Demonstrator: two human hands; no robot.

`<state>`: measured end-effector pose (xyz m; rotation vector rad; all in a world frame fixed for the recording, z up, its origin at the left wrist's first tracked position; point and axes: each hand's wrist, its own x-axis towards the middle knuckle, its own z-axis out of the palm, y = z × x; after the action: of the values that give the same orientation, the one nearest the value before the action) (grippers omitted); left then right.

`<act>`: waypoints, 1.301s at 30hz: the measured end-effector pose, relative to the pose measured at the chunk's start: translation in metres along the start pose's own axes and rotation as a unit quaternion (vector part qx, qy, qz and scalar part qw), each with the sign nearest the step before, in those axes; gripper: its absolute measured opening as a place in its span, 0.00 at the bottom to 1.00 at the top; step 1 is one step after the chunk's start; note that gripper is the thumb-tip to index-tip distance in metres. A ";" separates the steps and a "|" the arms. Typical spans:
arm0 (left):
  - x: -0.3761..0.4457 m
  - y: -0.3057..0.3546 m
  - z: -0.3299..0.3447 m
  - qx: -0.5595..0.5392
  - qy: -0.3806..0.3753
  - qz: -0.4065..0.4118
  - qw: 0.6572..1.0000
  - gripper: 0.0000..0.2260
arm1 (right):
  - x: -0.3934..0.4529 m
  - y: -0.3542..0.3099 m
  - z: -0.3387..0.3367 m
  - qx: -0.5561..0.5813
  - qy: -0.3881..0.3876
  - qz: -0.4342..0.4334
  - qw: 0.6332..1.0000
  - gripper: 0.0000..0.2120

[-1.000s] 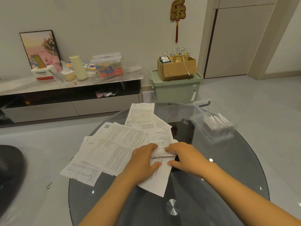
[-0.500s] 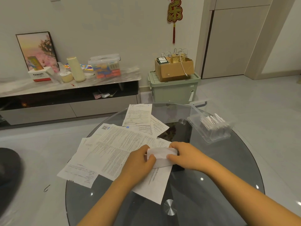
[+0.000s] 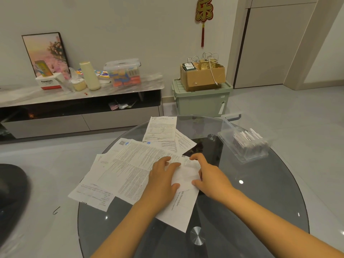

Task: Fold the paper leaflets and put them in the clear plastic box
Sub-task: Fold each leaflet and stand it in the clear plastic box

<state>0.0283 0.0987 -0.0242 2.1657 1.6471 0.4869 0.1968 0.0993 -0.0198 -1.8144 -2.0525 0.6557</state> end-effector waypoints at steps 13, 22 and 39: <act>-0.005 0.003 -0.006 0.091 -0.053 0.085 0.991 0.17 | 0.006 0.007 -0.009 0.037 -0.038 0.032 0.998 0.15; -0.003 0.005 -0.006 0.042 0.004 0.091 0.995 0.10 | -0.001 0.009 -0.017 0.001 -0.081 0.003 0.997 0.15; 0.003 0.001 0.003 0.030 0.029 0.020 0.999 0.08 | 0.002 0.006 -0.010 -0.021 -0.038 0.014 0.999 0.19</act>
<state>0.0317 0.1013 -0.0263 2.2526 1.6714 0.5232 0.2073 0.1029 -0.0144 -1.8729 -2.1077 0.7038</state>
